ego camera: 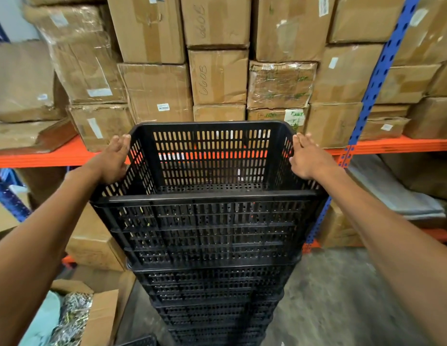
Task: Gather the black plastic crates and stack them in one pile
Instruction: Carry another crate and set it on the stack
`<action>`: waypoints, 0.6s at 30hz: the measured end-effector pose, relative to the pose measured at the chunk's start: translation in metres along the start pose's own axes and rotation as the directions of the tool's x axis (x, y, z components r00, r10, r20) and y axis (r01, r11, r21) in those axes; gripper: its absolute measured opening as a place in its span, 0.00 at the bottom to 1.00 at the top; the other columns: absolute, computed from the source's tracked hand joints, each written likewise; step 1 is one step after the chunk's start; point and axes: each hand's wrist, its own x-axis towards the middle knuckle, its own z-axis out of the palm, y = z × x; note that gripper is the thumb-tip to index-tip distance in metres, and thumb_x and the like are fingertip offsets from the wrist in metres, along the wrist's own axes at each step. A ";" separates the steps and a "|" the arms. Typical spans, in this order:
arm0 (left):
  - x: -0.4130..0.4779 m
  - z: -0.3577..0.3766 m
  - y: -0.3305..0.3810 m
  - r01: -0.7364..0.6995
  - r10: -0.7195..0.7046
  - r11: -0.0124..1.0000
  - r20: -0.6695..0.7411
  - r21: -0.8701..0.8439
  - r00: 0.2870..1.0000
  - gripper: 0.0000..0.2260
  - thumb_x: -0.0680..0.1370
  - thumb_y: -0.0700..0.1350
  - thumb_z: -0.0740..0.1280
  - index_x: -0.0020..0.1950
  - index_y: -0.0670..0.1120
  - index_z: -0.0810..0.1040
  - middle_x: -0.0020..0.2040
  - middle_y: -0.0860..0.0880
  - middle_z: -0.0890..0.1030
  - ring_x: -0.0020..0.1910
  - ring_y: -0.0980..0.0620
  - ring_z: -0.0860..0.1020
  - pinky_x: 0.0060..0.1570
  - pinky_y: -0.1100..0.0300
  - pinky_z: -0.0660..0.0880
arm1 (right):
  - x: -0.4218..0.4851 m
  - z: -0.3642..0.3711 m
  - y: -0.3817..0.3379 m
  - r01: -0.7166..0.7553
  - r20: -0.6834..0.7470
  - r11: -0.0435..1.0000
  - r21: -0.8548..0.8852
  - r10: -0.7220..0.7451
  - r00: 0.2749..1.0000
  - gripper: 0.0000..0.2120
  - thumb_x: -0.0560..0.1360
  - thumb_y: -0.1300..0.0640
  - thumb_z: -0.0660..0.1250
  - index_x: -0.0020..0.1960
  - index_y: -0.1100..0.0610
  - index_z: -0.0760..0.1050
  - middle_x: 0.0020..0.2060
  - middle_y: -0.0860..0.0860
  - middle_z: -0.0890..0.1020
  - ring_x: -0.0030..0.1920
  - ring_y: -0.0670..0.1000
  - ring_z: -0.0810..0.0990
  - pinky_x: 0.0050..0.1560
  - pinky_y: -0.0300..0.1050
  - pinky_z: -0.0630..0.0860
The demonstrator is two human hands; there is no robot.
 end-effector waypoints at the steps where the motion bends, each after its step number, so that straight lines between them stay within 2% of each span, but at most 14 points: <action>1: -0.002 -0.001 0.000 0.004 -0.004 1.000 -0.004 -0.020 1.000 0.36 0.78 0.37 0.61 0.78 0.35 0.42 0.79 0.37 0.45 0.79 0.40 0.43 0.78 0.52 0.44 | 0.000 -0.002 -0.001 -0.001 0.004 1.000 -0.007 0.001 1.000 0.35 0.80 0.53 0.56 0.79 0.62 0.43 0.79 0.56 0.46 0.79 0.58 0.44 0.78 0.56 0.52; 6: -0.011 -0.008 0.004 0.010 -0.011 0.996 -0.016 -0.094 1.000 0.38 0.77 0.41 0.65 0.79 0.38 0.44 0.80 0.39 0.48 0.79 0.43 0.50 0.77 0.54 0.50 | -0.004 -0.004 -0.004 0.025 0.006 0.983 -0.179 -0.024 1.000 0.37 0.79 0.46 0.58 0.79 0.62 0.44 0.79 0.56 0.48 0.79 0.59 0.47 0.76 0.57 0.57; 8: -0.018 -0.015 0.005 0.007 -0.012 0.990 -0.034 -0.139 0.999 0.38 0.76 0.41 0.67 0.79 0.39 0.49 0.79 0.39 0.54 0.78 0.43 0.56 0.76 0.55 0.55 | -0.007 -0.007 -0.007 0.032 0.026 0.976 -0.214 -0.027 0.999 0.38 0.79 0.43 0.57 0.79 0.61 0.46 0.79 0.57 0.49 0.79 0.60 0.48 0.75 0.58 0.58; 11: -0.028 -0.029 0.009 0.050 -0.058 0.982 -0.039 -0.182 0.998 0.33 0.75 0.42 0.68 0.78 0.41 0.58 0.75 0.39 0.65 0.74 0.41 0.66 0.72 0.53 0.63 | -0.010 -0.020 -0.024 -0.011 0.035 0.974 -0.224 0.020 0.999 0.37 0.78 0.40 0.54 0.79 0.60 0.48 0.79 0.59 0.50 0.79 0.61 0.45 0.76 0.60 0.51; 13: -0.031 -0.039 0.011 0.095 -0.113 0.971 -0.072 -0.219 0.991 0.28 0.75 0.43 0.68 0.74 0.43 0.66 0.70 0.37 0.73 0.68 0.39 0.73 0.66 0.53 0.68 | -0.011 -0.030 -0.054 0.014 0.004 0.988 -0.152 -0.014 1.000 0.36 0.79 0.41 0.53 0.79 0.61 0.50 0.79 0.59 0.49 0.79 0.61 0.44 0.77 0.60 0.49; 14: -0.034 -0.046 0.010 0.122 -0.144 0.963 -0.077 -0.239 0.987 0.27 0.75 0.45 0.68 0.73 0.43 0.68 0.69 0.37 0.74 0.68 0.39 0.72 0.66 0.53 0.68 | -0.011 -0.035 -0.074 0.048 -0.030 0.995 -0.087 -0.051 0.998 0.35 0.80 0.42 0.53 0.79 0.61 0.51 0.79 0.60 0.49 0.79 0.61 0.46 0.77 0.60 0.51; 18: -0.063 -0.083 -0.033 0.233 -0.251 0.942 -0.046 -0.239 0.967 0.27 0.76 0.50 0.68 0.74 0.46 0.68 0.71 0.40 0.72 0.71 0.41 0.70 0.68 0.54 0.66 | -0.013 -0.067 -0.188 0.227 -0.117 0.947 0.226 -0.205 0.972 0.31 0.80 0.43 0.53 0.77 0.60 0.56 0.78 0.58 0.56 0.78 0.60 0.53 0.73 0.60 0.60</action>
